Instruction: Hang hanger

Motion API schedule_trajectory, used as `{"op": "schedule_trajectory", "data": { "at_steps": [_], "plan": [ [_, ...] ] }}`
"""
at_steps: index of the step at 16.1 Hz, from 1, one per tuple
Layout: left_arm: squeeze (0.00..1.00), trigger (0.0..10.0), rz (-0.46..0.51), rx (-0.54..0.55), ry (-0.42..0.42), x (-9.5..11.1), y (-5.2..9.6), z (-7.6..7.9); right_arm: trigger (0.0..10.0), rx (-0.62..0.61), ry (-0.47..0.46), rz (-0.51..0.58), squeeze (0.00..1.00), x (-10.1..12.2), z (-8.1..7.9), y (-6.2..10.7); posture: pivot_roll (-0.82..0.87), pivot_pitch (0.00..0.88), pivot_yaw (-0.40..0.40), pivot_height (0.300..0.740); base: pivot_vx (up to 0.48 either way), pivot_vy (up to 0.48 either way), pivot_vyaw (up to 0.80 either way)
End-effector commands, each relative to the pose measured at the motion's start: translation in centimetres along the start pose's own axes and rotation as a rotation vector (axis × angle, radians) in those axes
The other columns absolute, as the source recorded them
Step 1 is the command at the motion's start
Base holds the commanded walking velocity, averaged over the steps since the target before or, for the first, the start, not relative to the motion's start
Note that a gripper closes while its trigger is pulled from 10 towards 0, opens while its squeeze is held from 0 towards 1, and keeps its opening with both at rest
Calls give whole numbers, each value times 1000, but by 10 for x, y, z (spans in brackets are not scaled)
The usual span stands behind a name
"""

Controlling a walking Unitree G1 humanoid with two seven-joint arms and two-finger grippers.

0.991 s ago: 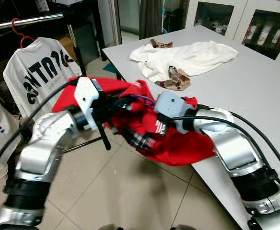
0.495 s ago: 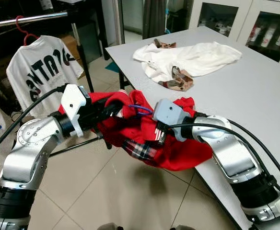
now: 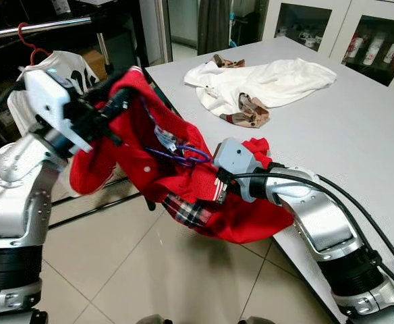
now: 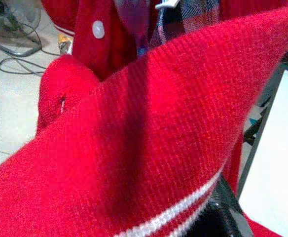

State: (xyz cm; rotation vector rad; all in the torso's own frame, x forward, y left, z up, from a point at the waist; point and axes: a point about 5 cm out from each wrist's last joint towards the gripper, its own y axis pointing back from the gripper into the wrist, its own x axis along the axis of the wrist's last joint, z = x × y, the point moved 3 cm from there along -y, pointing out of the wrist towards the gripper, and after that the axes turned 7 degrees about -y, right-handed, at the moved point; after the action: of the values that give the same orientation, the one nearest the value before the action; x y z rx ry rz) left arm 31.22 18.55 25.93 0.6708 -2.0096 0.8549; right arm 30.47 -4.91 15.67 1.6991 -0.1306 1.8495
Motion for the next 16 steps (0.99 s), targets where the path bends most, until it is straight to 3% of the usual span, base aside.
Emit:
{"op": "schedule_trajectory", "data": {
  "at_steps": [1, 5, 7, 8, 11, 12, 13, 15, 16],
  "plan": [
    [1000, 10000, -25, -118, 36, -3, 4, 17, 0, -5, -45, -3, 0, -5, 1, -1, 14, 0, 50, 736, 0, 0, 0],
    [1000, 10000, -97, -370, 134, -14, 2, 66, 0, -29, -51, -2, 0, -2, 4, -8, 18, 0, 46, 736, 0, 0, 0],
    [1000, 10000, -107, -389, 126, -18, -2, 75, 0, -55, -58, 2, 0, 0, 7, -12, 18, 0, 46, 736, 0, 0, 0],
    [0, 10000, -123, -383, 99, -21, -5, 78, 0, -69, -66, 9, 0, 2, 8, -13, 16, 0, 46, 736, 0, 0, 0],
    [0, 10000, -125, -326, 52, -22, -13, 77, 0, -85, -81, 18, 0, 3, 10, -16, 16, 0, 46, 736, 0, 0, 0],
    [545, 10000, -132, -282, 61, -24, -12, 68, 0, -85, -86, 20, 0, 3, 9, -17, 19, 0, 45, 736, 0, 0, 0],
    [1000, 10000, -144, -300, 69, -25, -9, 69, 0, -85, -87, 20, 0, 3, 9, -17, 20, 0, 45, 736, 0, 0, 0],
    [1000, 10000, -200, -271, 76, -34, -2, 66, 0, -89, -93, 14, 0, 0, 10, -17, 21, 0, 46, 736, 0, 0, 0],
    [0, 10000, -219, -248, 104, -37, 1, 64, 0, -103, -101, 1, 0, -5, 13, -15, 21, 0, 46, 736, 0, 0, 0]
  ]
}}
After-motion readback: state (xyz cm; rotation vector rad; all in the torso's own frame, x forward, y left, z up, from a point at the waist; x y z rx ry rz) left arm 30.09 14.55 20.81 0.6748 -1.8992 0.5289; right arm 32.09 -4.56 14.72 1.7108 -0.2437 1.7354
